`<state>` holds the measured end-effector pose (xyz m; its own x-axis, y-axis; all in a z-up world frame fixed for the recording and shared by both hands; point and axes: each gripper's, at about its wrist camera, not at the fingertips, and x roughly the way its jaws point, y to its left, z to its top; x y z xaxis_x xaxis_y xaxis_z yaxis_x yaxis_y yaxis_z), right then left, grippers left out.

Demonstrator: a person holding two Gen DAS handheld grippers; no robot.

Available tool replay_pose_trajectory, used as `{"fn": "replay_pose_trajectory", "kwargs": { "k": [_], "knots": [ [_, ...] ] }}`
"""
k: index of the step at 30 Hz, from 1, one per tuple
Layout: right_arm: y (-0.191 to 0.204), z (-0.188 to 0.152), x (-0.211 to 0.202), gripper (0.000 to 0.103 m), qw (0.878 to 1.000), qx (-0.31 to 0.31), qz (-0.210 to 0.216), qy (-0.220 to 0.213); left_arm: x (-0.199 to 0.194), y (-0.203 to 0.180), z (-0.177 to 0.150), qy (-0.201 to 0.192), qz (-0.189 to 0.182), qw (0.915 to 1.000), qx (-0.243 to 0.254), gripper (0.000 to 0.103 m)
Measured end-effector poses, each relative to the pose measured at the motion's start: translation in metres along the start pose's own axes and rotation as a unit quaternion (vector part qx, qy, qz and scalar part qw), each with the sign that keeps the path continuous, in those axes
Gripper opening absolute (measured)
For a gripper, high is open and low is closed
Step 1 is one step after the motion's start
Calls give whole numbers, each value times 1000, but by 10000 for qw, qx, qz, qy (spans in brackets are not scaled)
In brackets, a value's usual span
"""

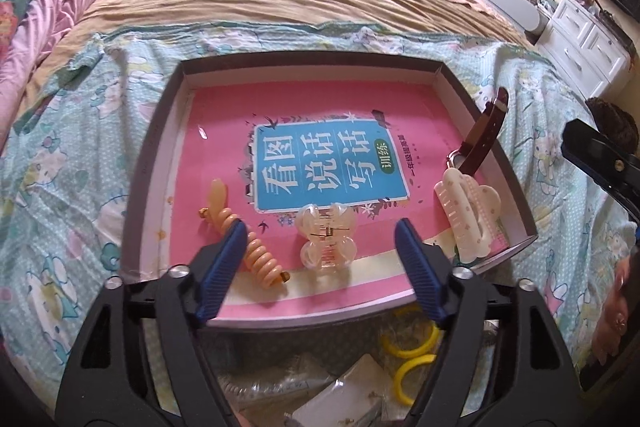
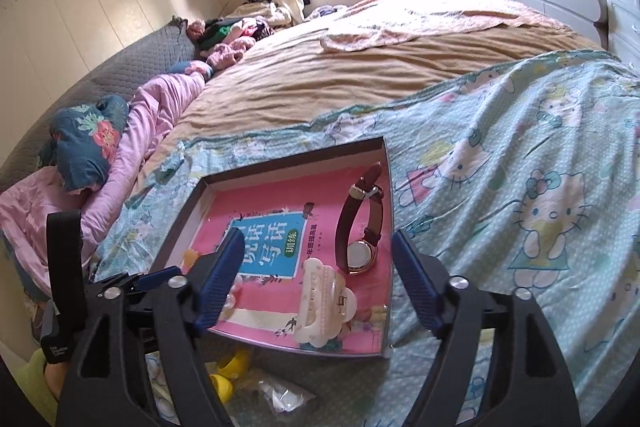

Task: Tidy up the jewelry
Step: 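Open the right tool releasing the watch while the left releases the clip in the box, then withdraw both open tools from the box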

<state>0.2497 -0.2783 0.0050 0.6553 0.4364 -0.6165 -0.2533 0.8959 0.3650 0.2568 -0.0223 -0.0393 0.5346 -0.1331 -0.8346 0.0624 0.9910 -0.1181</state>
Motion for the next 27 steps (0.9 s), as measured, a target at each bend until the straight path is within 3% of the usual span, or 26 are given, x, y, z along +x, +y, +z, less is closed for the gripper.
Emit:
{"fn": "replay_pose_trajectory", "kwargs": {
  "k": [2,7,27],
  "knots": [
    [0,1,-6,80,10000,8,11,-49,-8,4,-1,-67,-19,9999,-110,89],
    [5,3,-20,81,9998,16,59,-171,-24,12,-3,-185,12,9996,-227,93],
    [49,-1,-57,81,9986,-324,159,-376,-84,54,-17,-804,139,9947,-625,93]
  ]
}}
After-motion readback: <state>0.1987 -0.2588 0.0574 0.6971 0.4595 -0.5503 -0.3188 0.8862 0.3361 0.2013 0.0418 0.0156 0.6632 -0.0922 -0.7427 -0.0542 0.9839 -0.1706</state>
